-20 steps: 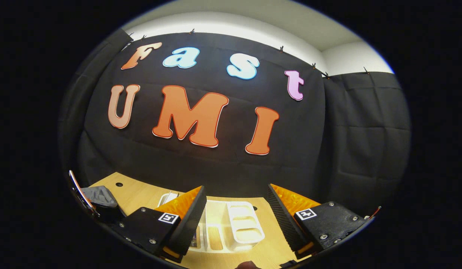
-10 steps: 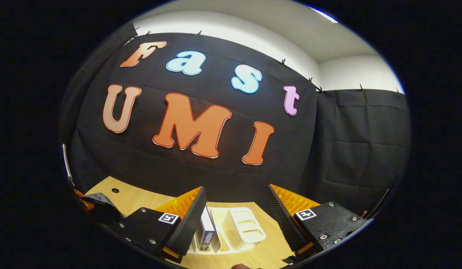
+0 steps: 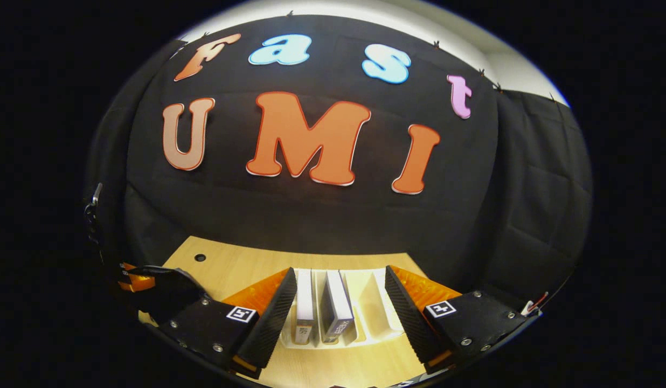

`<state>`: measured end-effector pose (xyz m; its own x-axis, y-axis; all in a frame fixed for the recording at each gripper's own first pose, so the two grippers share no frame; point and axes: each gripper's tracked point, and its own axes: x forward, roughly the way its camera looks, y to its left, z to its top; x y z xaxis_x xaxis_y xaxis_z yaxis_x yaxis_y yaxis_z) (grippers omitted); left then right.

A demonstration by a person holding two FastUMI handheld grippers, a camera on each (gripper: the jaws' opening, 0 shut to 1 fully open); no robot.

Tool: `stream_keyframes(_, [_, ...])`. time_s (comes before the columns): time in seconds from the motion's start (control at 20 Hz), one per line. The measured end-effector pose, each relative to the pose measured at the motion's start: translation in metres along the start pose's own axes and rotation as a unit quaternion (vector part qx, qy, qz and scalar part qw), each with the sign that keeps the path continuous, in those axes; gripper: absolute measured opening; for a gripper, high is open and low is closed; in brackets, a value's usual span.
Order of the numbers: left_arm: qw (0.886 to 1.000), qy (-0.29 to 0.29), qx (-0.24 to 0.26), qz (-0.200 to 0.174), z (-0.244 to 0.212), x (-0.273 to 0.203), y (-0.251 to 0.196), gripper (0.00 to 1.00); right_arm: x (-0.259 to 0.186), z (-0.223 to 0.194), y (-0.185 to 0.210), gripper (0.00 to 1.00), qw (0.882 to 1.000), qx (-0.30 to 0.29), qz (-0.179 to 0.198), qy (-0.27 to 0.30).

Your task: Open the schoolbag, grab two books from the bookshelf and put them into the schoolbag.

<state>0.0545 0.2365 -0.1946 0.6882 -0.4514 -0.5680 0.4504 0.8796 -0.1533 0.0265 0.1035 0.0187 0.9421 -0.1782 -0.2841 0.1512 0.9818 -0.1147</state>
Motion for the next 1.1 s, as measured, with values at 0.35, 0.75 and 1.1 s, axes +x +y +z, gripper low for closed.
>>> stream_keyframes(0.35, [0.999, 0.034, -0.016, -0.031, 0.021, -0.001, 0.004, 0.06, 0.054, -0.016, 0.025, 0.98, 0.991, -0.011, 0.081, 0.109])
stream_keyframes(0.75, [0.999, 0.049, -0.019, 0.001, 0.022, 0.020, 0.005, 0.06, 0.100, -0.094, 0.055, 0.87, 0.948, -0.060, 0.119, 0.290])
stream_keyframes(1.1, [0.998, 0.049, -0.031, 0.025, 0.021, 0.021, 0.006, 0.06, 0.129, -0.131, 0.064, 0.64, 0.914, -0.028, 0.112, 0.389])
